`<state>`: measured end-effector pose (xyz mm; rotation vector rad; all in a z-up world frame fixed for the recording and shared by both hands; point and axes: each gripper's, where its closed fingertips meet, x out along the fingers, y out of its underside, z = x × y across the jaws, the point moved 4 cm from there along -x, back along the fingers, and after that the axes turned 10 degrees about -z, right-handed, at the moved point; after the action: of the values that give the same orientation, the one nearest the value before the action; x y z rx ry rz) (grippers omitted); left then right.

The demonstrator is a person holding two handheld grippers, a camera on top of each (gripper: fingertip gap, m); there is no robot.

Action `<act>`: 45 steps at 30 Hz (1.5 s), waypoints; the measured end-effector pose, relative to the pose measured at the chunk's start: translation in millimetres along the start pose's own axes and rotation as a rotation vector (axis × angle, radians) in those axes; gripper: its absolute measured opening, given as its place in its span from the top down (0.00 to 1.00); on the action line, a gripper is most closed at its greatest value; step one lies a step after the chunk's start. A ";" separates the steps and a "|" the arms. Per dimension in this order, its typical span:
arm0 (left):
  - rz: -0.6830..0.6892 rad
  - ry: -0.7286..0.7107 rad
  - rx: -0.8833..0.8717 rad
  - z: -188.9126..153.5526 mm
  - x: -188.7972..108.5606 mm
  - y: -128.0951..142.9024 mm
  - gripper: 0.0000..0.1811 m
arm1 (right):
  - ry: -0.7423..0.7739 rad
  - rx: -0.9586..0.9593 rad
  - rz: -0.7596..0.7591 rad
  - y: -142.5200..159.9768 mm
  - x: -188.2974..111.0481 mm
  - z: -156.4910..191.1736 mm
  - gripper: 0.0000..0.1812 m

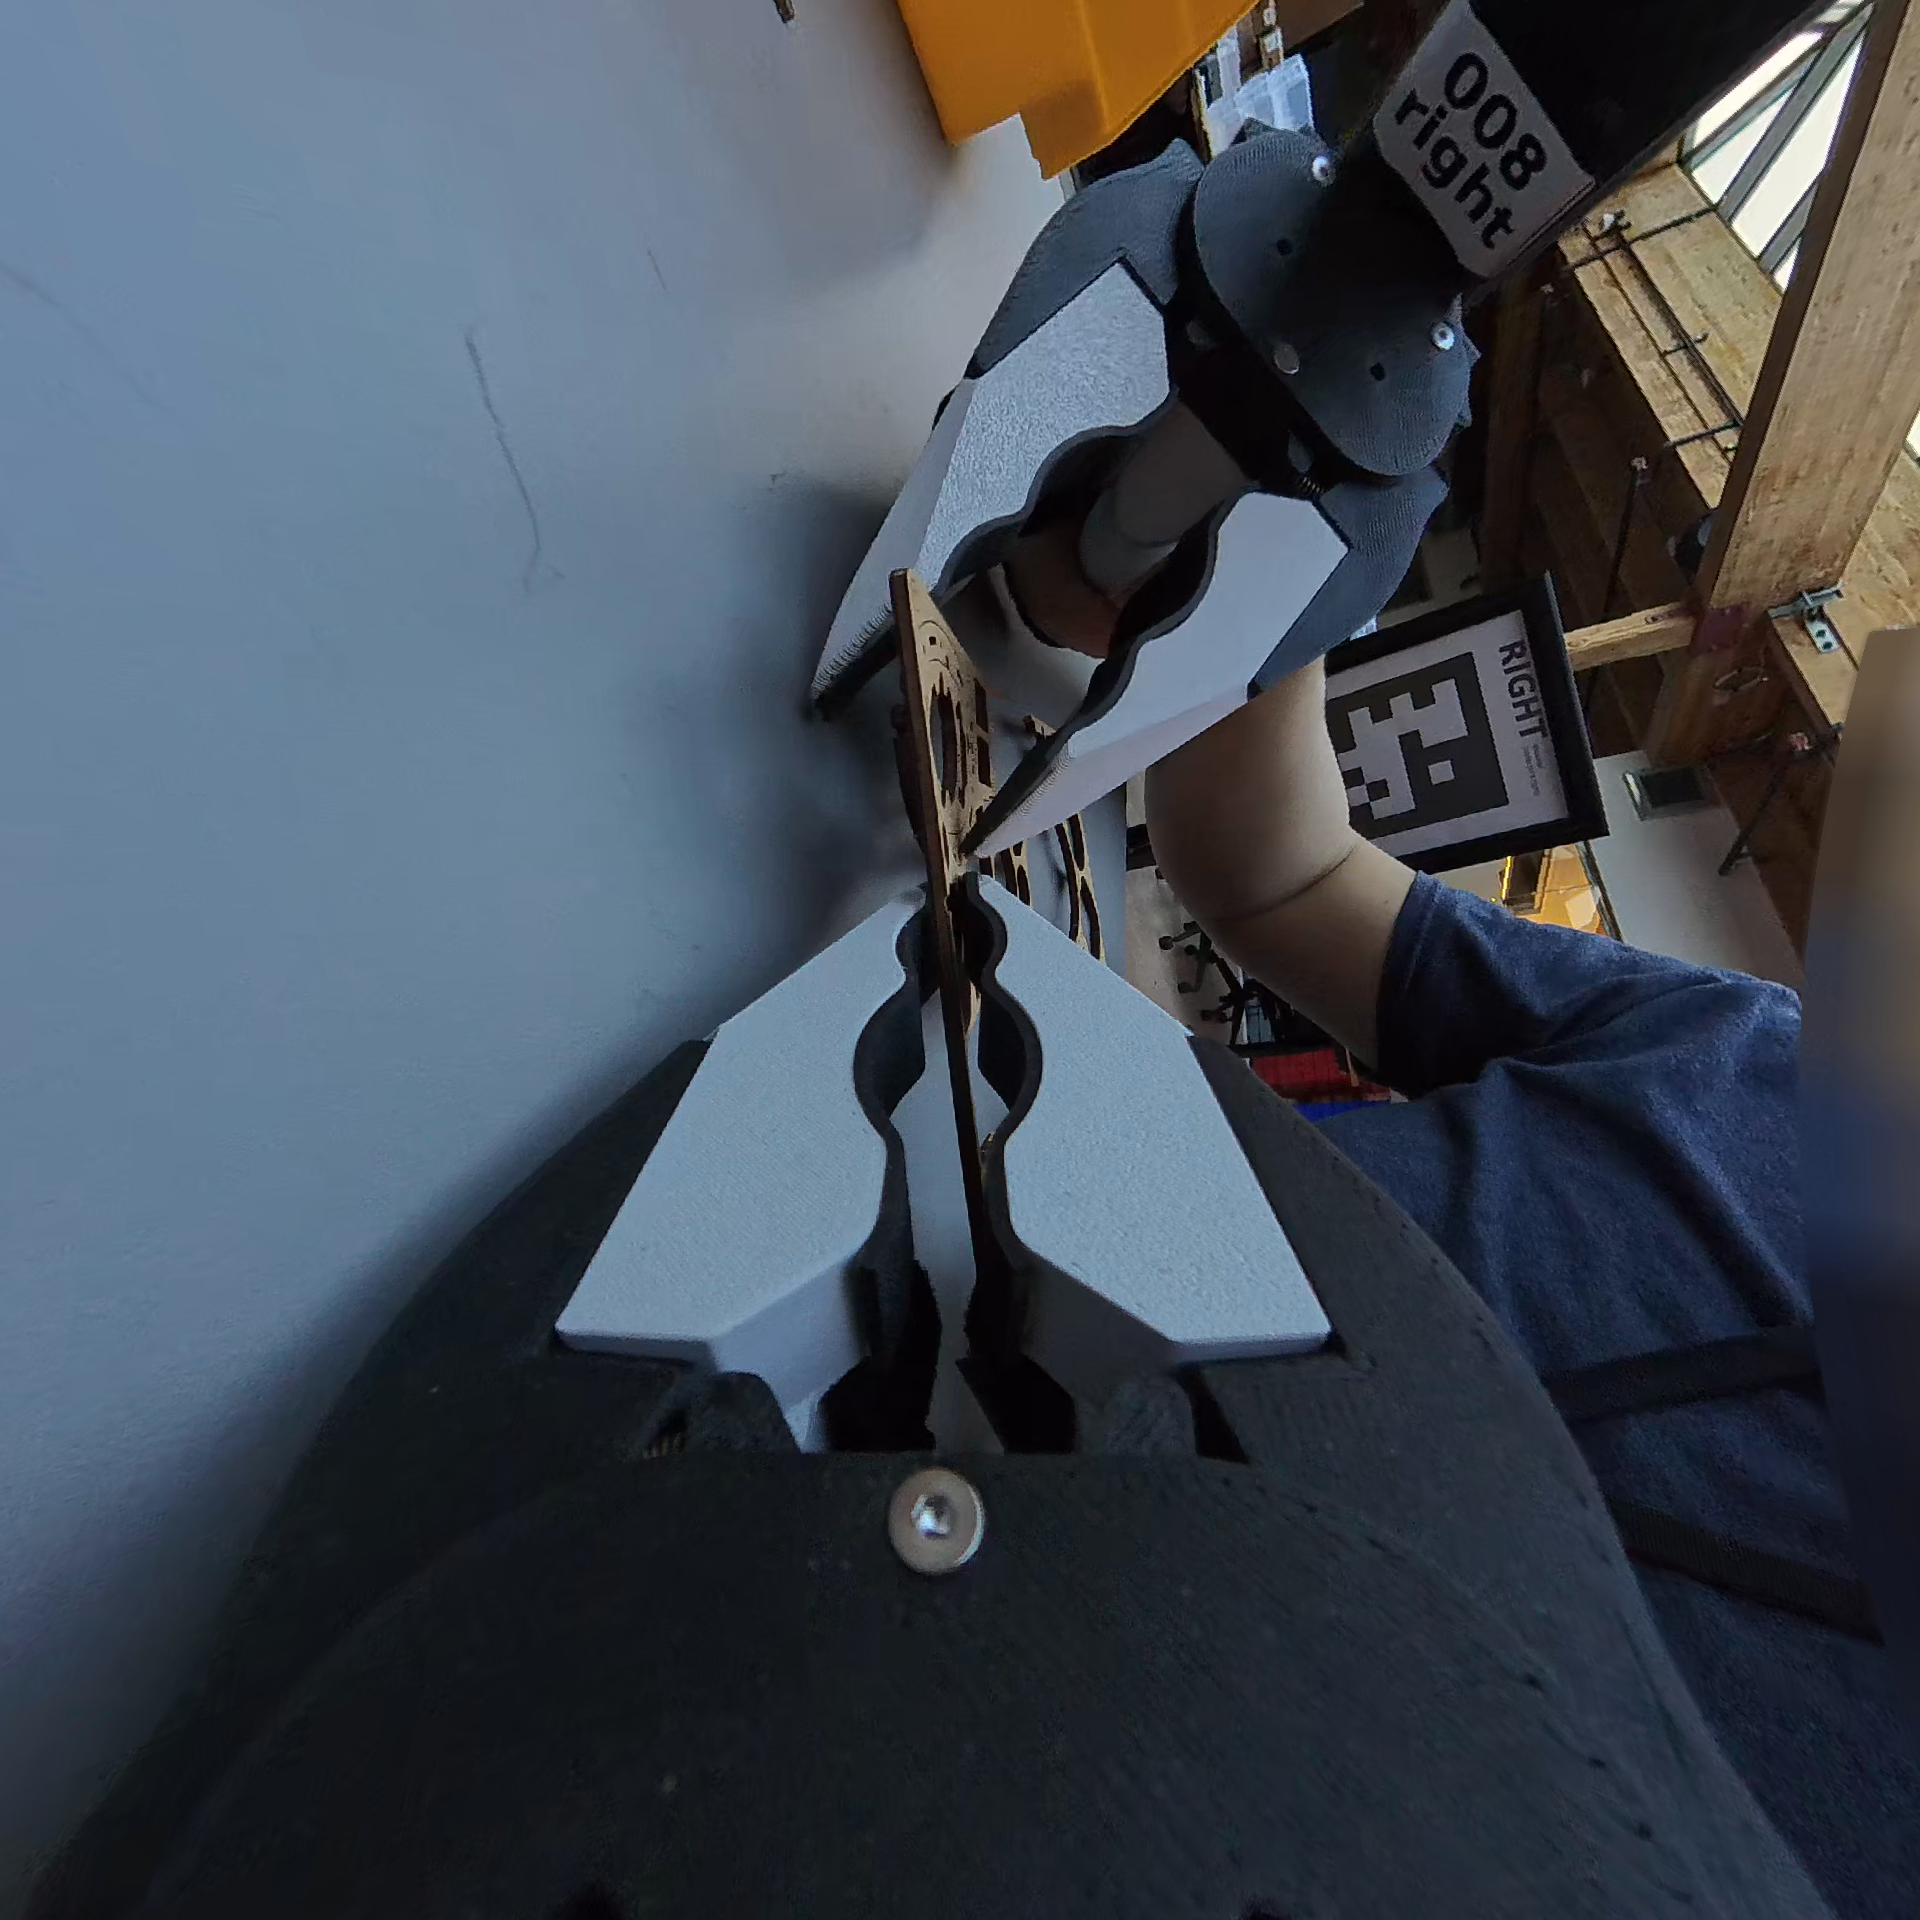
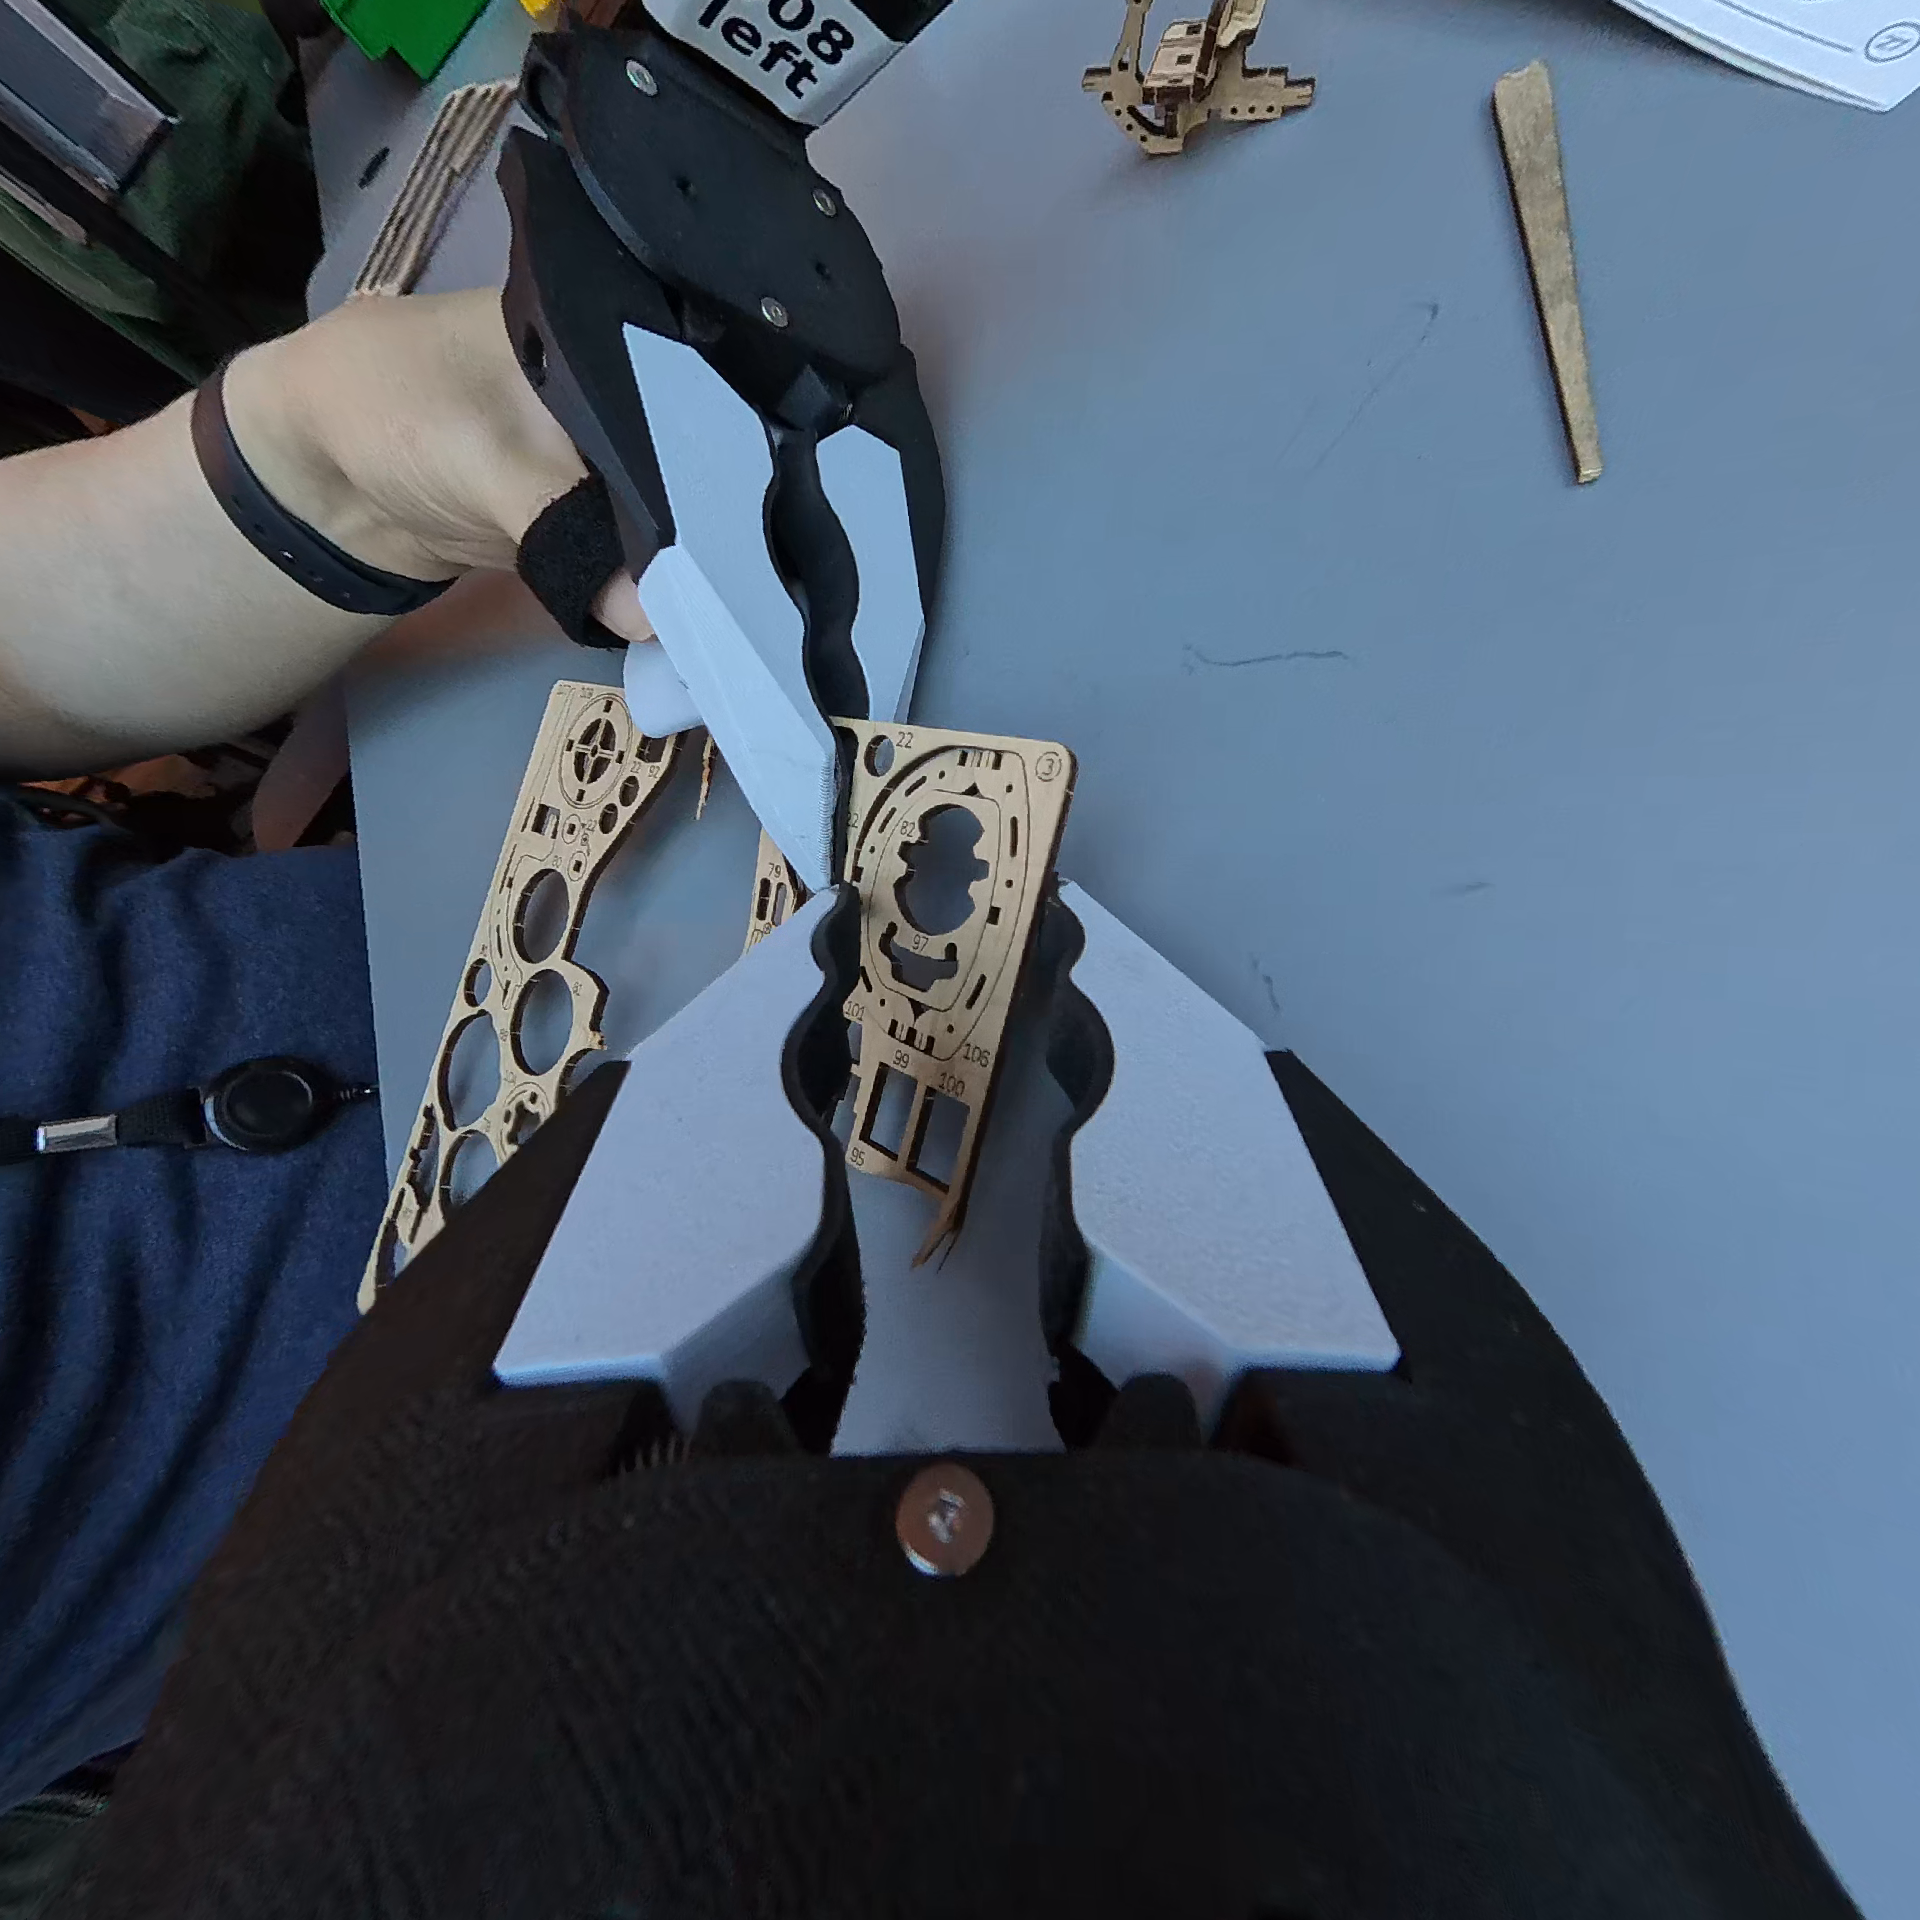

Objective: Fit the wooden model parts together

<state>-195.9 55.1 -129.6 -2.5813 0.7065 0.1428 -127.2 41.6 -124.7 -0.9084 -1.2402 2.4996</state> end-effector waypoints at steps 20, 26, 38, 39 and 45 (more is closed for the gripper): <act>0.010 -0.038 0.041 1.4 0.8 2.2 0.99 | 0.040 -0.081 0.008 2.9 0.4 0.7 0.82; 0.010 -0.053 0.055 2.2 1.0 2.6 0.99 | 0.060 -0.099 0.006 3.3 0.5 0.6 0.82; 0.007 -0.061 0.057 3.0 1.0 2.3 0.99 | 0.085 -0.125 -0.005 3.6 0.6 0.5 0.82; 0.007 -0.062 0.058 3.1 1.0 2.4 0.99 | 0.088 -0.124 -0.002 3.6 0.6 0.5 0.82; 0.005 -0.069 0.057 3.6 1.2 2.3 0.99 | 0.094 -0.138 -0.006 3.6 0.6 0.0 0.82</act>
<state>-196.0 54.4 -134.0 -2.5079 0.6815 0.2087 -127.4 39.6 -127.8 -1.0392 -1.3966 2.3605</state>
